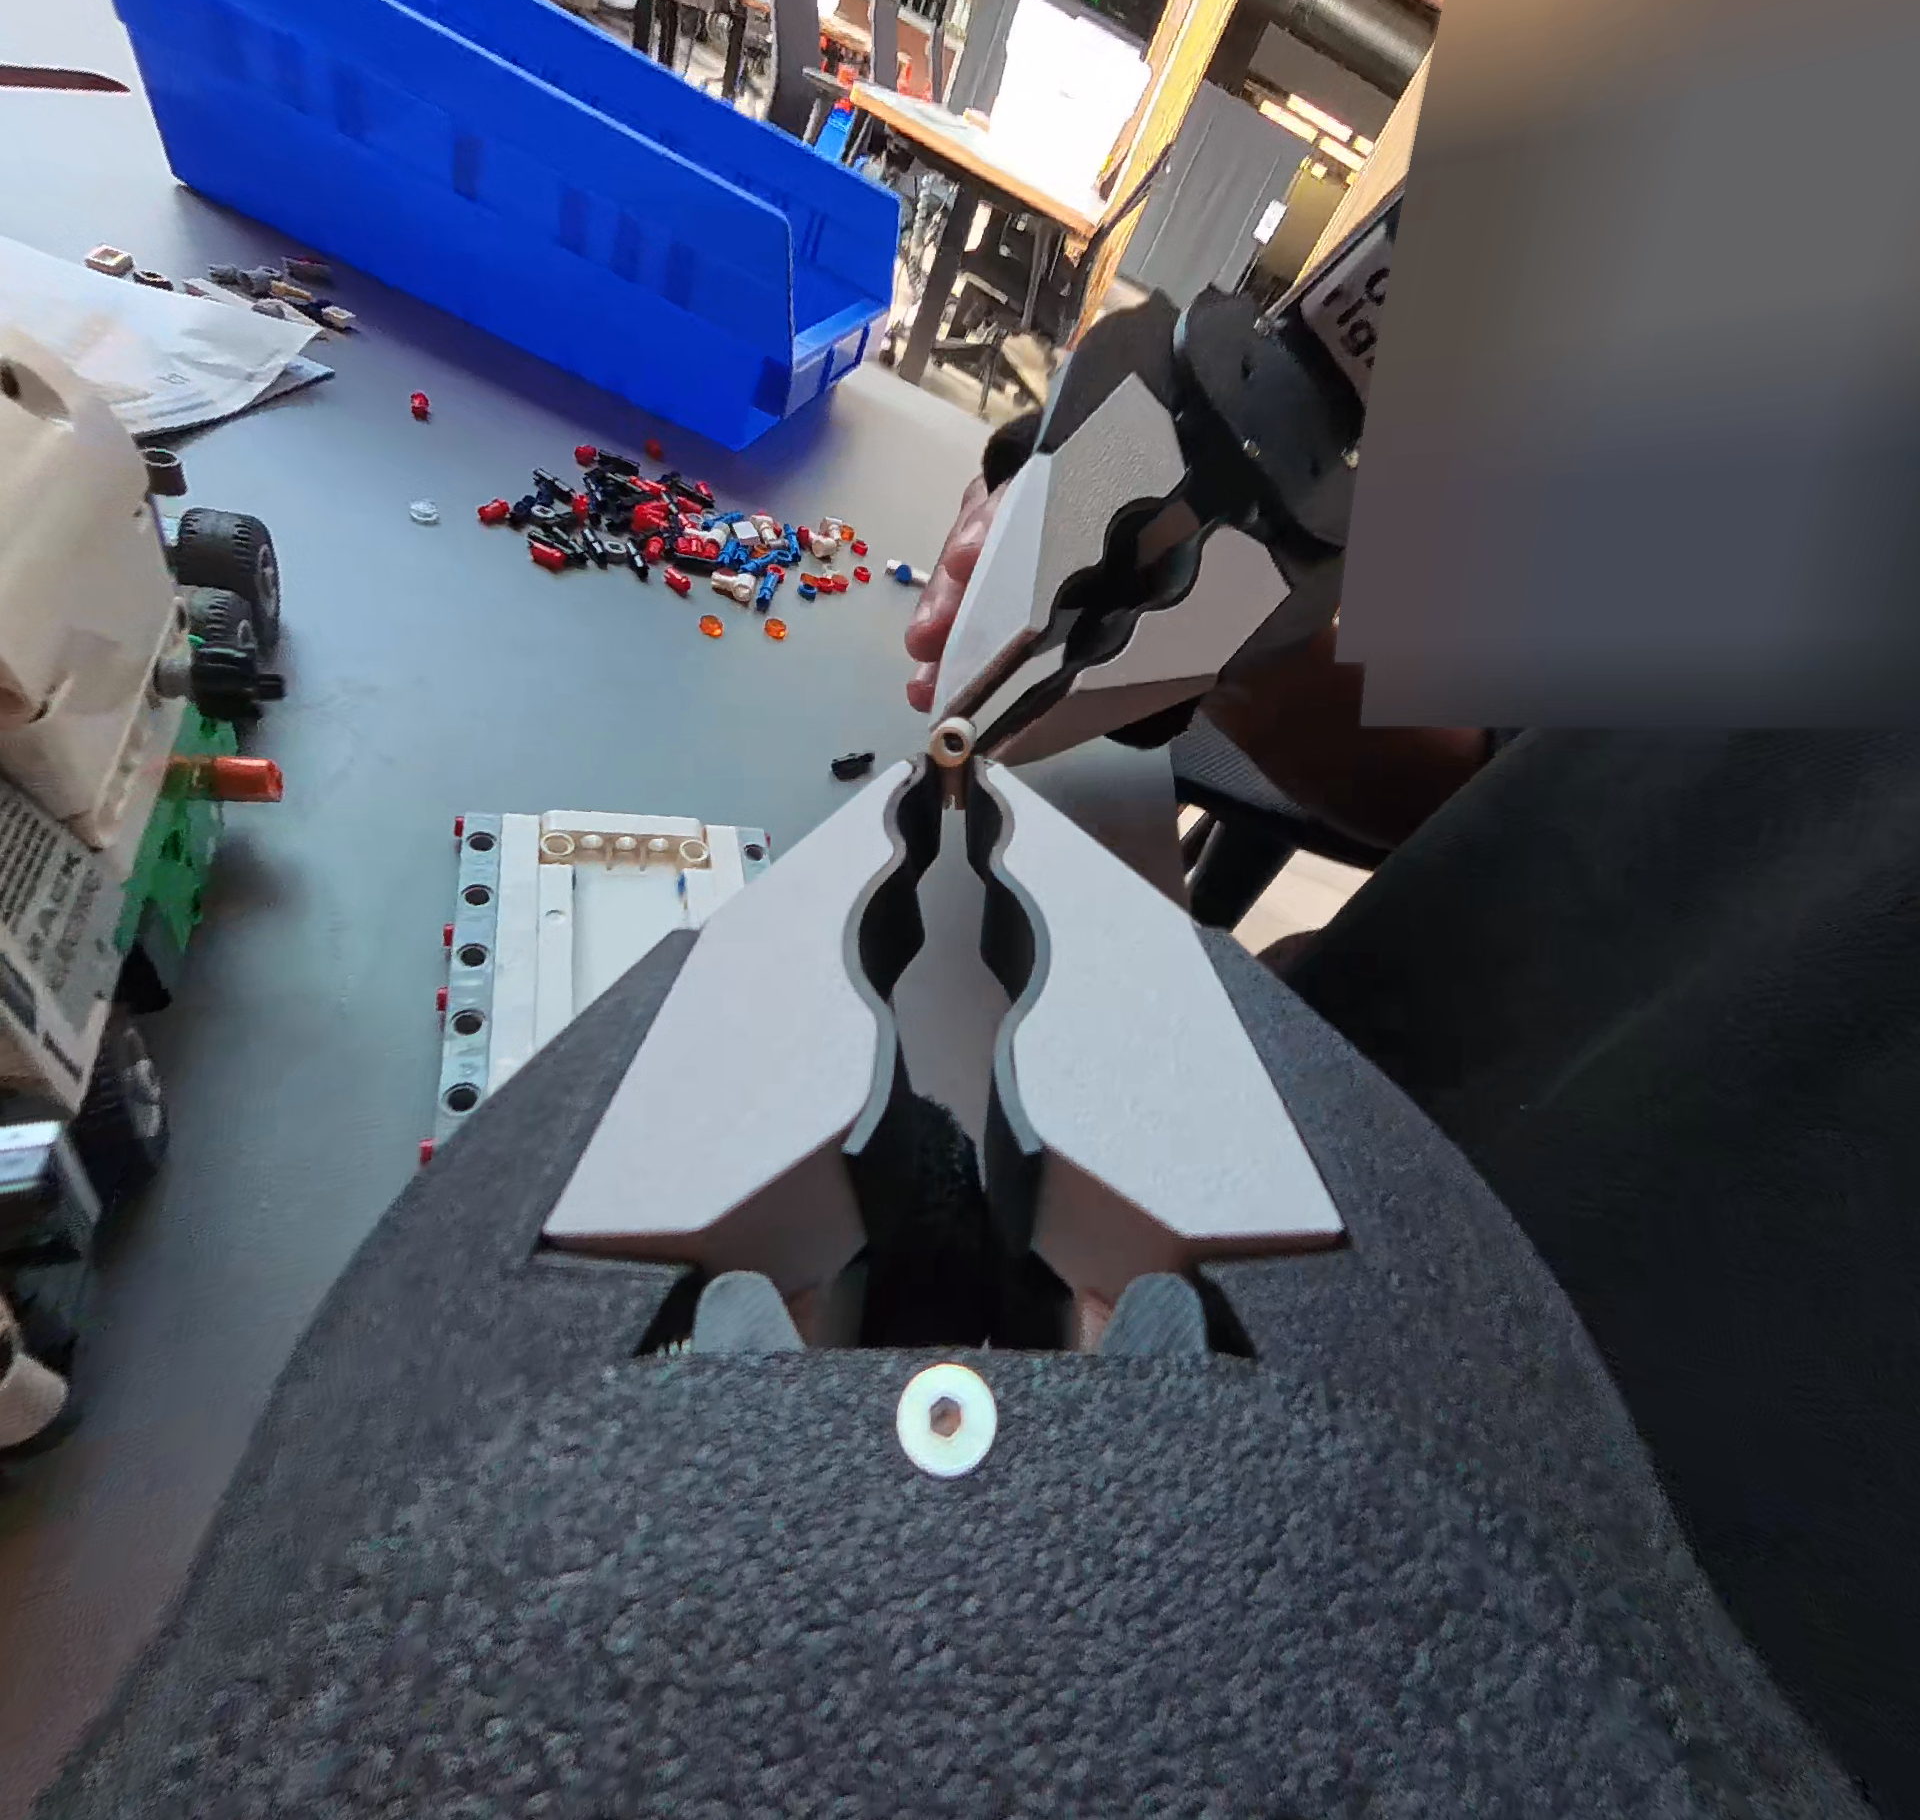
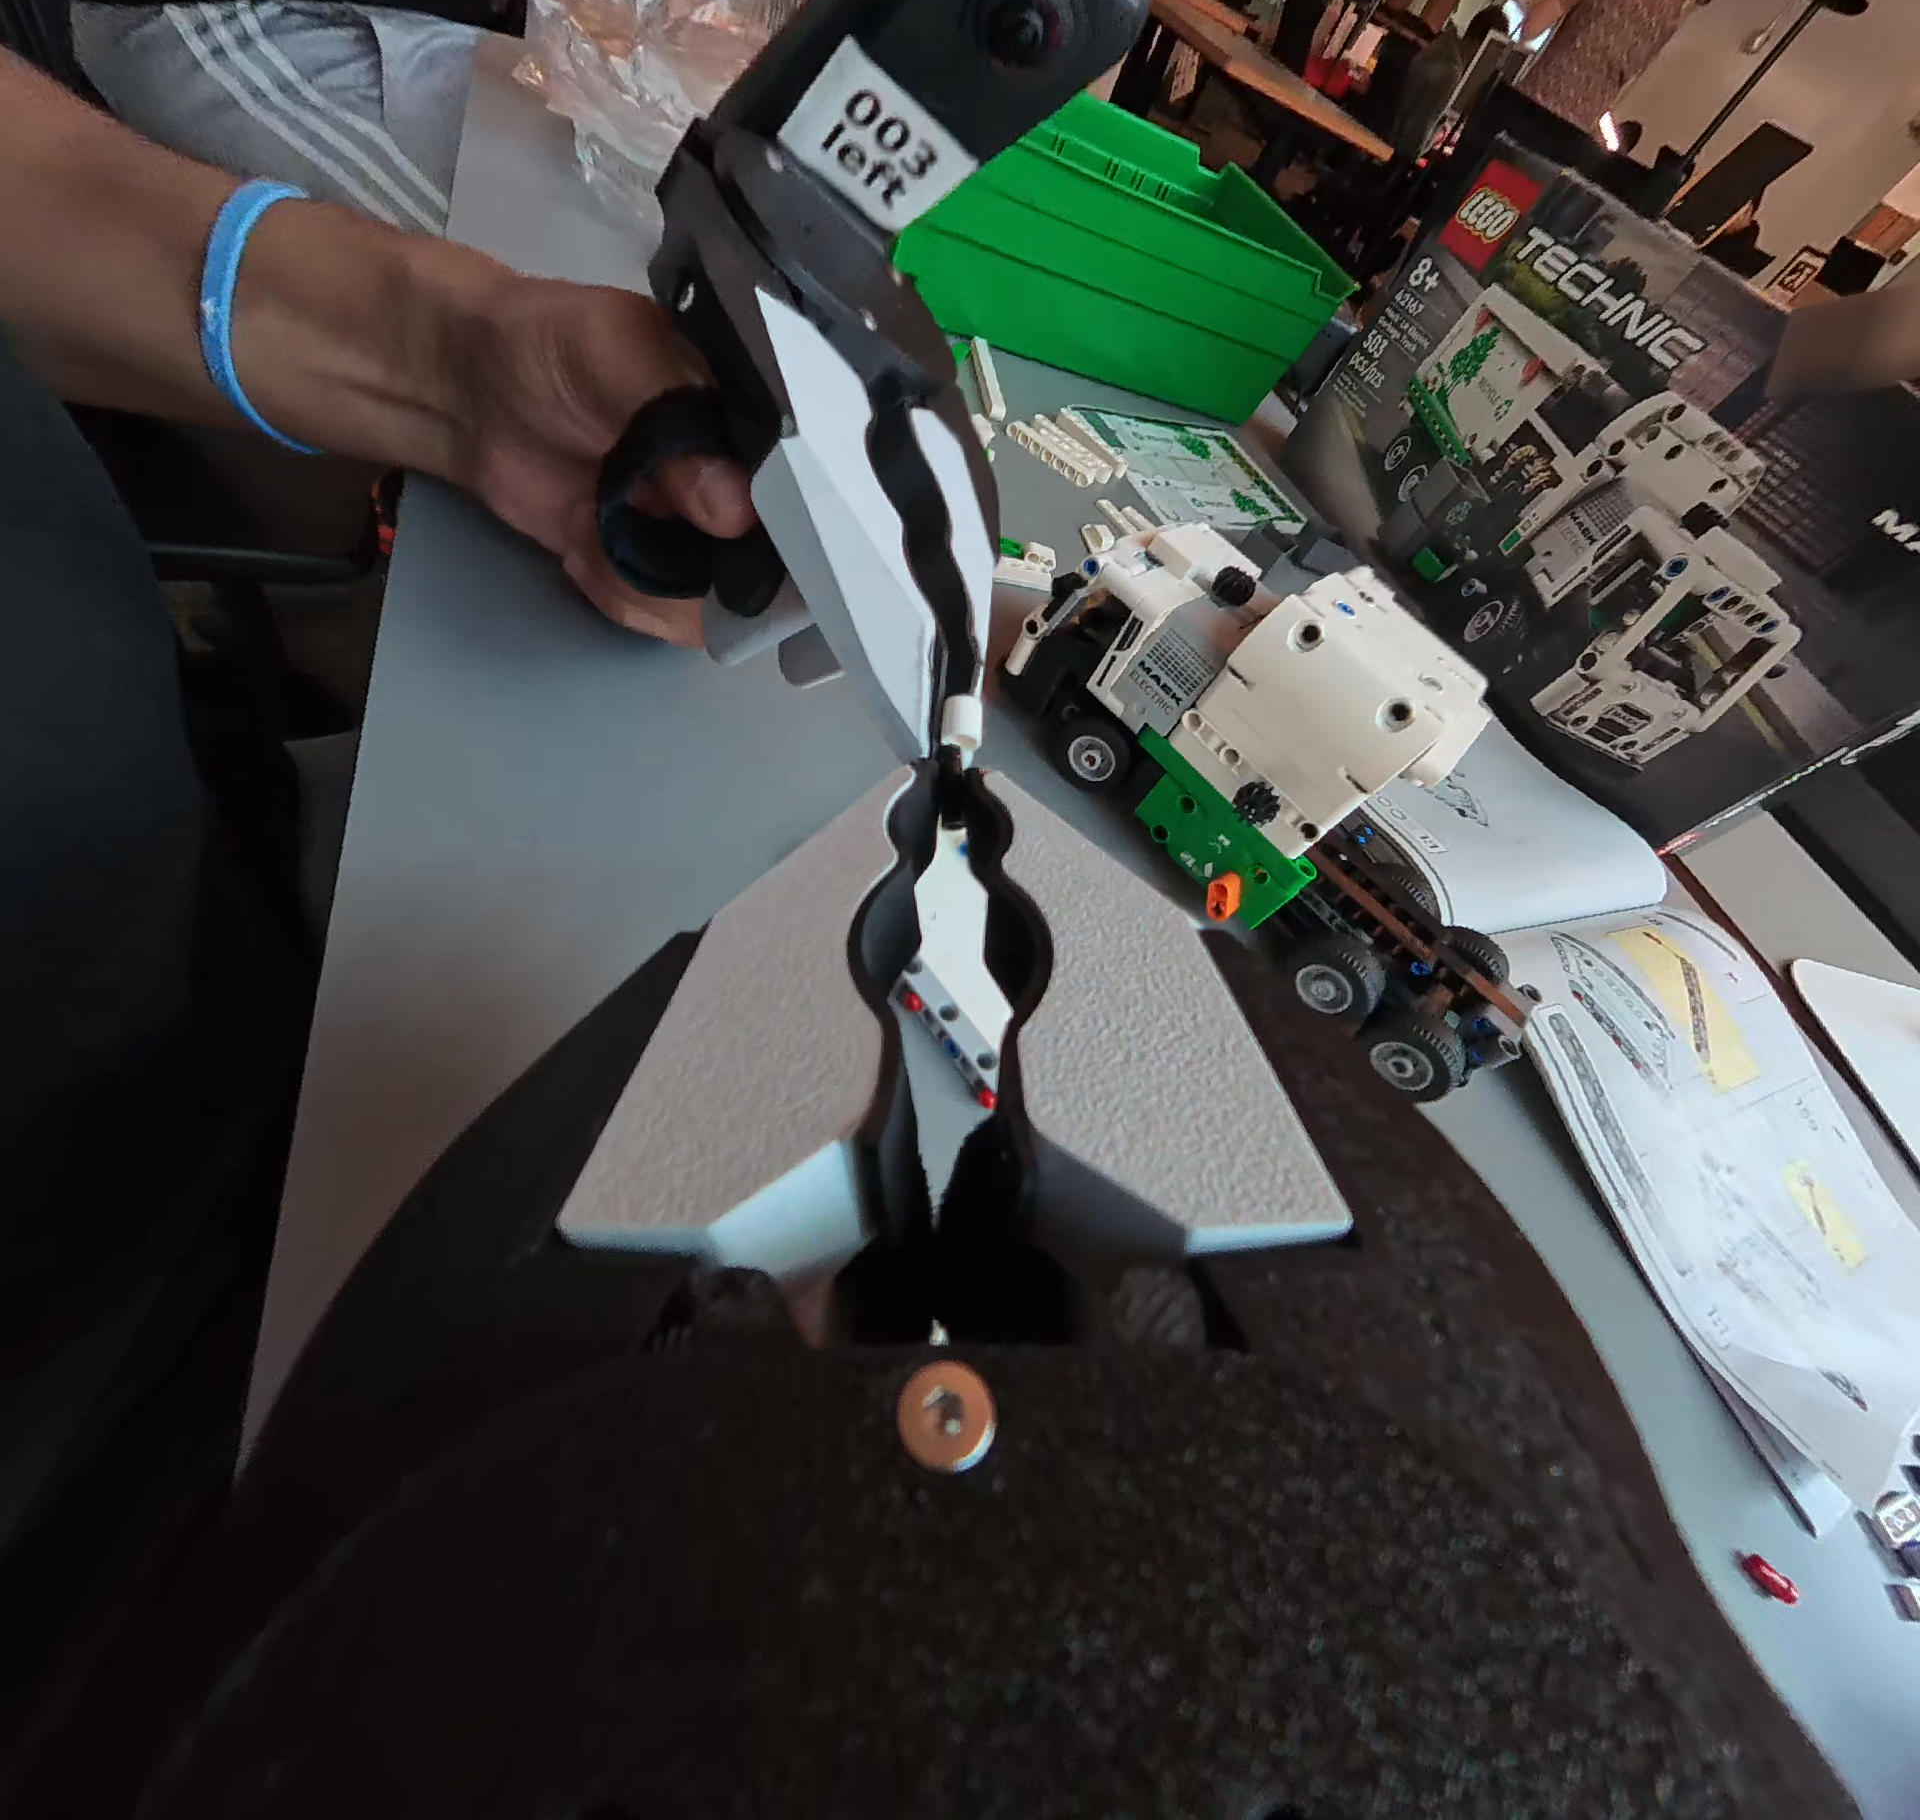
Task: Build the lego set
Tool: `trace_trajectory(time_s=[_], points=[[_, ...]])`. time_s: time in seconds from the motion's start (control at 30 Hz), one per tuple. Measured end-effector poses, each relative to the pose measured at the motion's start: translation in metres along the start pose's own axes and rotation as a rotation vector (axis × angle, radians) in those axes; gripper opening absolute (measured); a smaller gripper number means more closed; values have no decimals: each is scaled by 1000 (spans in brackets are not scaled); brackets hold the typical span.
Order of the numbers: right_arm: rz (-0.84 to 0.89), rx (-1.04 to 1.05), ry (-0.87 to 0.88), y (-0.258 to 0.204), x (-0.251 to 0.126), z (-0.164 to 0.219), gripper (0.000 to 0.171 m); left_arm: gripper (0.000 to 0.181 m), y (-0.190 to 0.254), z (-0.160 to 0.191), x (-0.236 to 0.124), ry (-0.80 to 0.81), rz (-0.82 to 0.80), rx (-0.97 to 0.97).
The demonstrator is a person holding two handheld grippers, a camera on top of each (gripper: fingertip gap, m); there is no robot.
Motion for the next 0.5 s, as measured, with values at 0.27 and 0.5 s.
trace_trajectory(time_s=[0.27,0.5], points=[[-21,64,22,-4,0,7,4,2,-1,4,2,-85,-26,116],[-37,133,75,-1,-1,5,4,2,0,2,2,-61,5,89]])
Point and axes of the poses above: each gripper's, where its closed fingertips meet, x out along the fingers, z out of its underside, y = z × x across the jaws, the point moved 5 cm from there along -x, back along the fingers, and after that the axes turned 7 degrees about -x, right-handed, at the moved point
